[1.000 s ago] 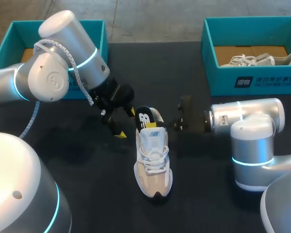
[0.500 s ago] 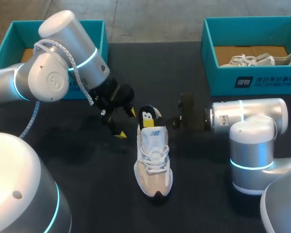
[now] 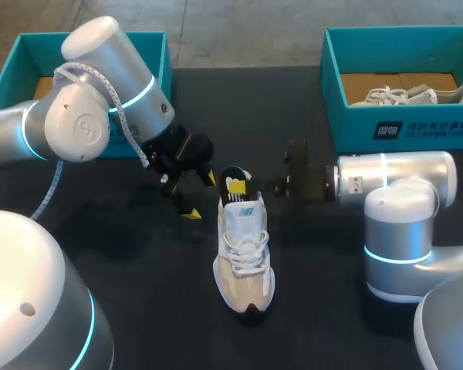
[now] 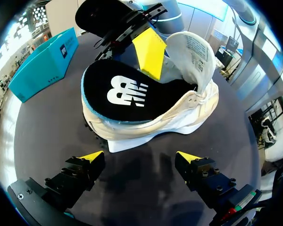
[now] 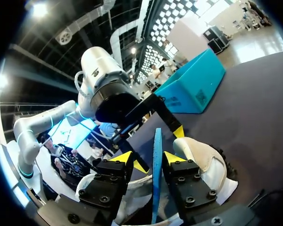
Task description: Take the shoe out of the shoebox, open the shoe tongue, remove and reinsert the insole, then place the shoe into the shoebox
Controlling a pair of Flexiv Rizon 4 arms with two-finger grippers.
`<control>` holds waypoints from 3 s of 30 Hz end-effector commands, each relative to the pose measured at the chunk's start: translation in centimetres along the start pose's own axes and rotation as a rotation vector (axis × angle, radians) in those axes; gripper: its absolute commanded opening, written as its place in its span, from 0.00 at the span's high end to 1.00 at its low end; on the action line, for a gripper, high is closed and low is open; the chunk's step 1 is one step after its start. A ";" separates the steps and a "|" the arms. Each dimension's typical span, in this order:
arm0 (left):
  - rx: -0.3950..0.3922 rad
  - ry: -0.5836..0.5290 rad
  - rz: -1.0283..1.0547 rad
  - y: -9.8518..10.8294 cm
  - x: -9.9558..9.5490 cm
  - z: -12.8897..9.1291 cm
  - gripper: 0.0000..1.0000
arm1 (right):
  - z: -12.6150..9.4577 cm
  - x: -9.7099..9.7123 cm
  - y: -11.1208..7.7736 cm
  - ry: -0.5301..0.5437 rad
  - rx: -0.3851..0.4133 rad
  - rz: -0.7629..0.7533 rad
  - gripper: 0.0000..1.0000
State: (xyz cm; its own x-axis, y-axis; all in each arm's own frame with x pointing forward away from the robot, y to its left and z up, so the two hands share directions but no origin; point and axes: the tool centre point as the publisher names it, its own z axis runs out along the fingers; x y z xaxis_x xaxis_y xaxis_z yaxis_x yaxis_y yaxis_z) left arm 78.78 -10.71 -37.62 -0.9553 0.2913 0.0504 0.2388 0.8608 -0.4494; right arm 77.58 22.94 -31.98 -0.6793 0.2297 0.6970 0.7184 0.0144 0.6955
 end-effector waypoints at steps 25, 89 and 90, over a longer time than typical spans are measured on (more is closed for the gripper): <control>0.000 -0.003 0.001 0.0 0.1 0.1 0.00 | 0.0 -0.5 -3.6 -0.007 0.044 0.121 1.00; 0.000 -0.003 0.001 0.0 0.1 0.1 0.00 | -1.4 1.7 0.3 -0.152 0.010 0.001 0.00; 0.000 -0.003 0.001 0.0 0.1 0.1 0.00 | -1.6 1.7 0.4 -0.160 0.009 0.001 0.00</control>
State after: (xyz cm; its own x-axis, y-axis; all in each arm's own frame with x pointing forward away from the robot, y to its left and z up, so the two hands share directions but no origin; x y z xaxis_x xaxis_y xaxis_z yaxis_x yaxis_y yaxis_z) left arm 78.78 -10.71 -37.62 -0.9553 0.2913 0.0504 0.2388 0.8608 -0.4494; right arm 76.79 22.14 -30.80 -0.6526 0.3628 0.6652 0.7182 0.0161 0.6957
